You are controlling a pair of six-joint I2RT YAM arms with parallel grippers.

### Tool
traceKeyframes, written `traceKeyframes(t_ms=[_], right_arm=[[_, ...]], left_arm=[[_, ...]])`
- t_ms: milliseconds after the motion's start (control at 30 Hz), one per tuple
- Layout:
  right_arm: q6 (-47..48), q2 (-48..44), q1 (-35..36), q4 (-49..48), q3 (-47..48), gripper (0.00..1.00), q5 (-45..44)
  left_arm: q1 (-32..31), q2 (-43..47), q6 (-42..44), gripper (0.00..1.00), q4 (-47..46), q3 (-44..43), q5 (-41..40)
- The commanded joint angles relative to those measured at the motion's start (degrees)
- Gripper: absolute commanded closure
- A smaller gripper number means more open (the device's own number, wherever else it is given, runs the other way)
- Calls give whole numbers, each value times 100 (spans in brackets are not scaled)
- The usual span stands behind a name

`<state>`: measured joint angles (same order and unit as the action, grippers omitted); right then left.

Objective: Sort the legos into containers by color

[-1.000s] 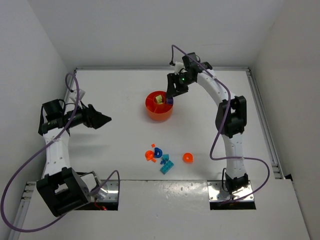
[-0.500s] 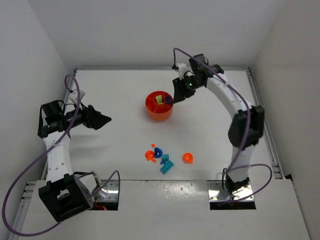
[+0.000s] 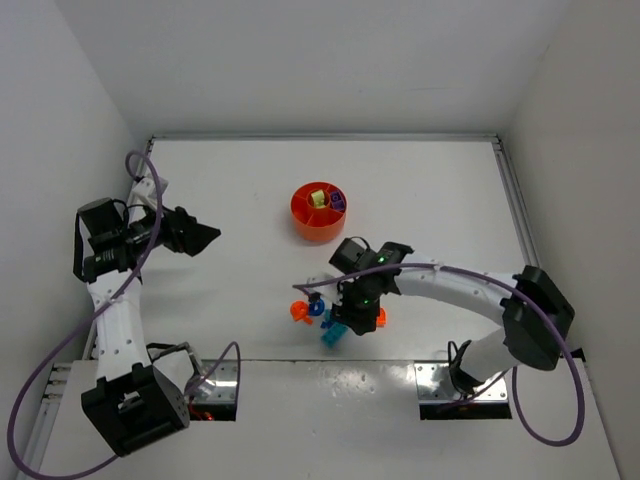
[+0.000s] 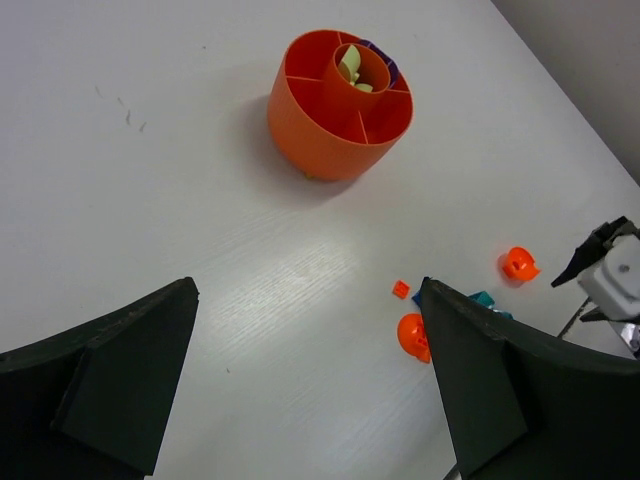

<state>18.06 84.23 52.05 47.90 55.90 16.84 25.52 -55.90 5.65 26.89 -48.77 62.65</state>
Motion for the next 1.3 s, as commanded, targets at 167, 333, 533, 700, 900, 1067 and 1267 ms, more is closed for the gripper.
traceKeyframes(t_ms=[167, 333, 533, 700, 900, 1067, 1267], right_arm=[[83, 717, 683, -1581, 246, 50, -971], [-109, 1095, 683, -1854, 475, 44, -1148], [-163, 1377, 736, -2048, 475, 42, -1253], [-102, 1737, 736, -1995, 598, 47, -1201], [-40, 1799, 736, -1995, 598, 87, -1201], [-40, 1186, 499, -1327, 1537, 100, -1226], [531, 1517, -168, -1169, 2714, 100, -1719]], left_arm=[[-38, 360, -205, 0, -273, -106, -60], [-38, 475, -205, 0, -273, -53, -60], [-38, 475, -205, 0, -273, -53, -60], [-38, 413, -152, 0, -273, -53, -60], [-38, 413, -99, 0, -273, -1, -60], [-38, 413, 6, 0, -273, -1, -113], [-38, 167, -46, 0, -273, -61, -113]])
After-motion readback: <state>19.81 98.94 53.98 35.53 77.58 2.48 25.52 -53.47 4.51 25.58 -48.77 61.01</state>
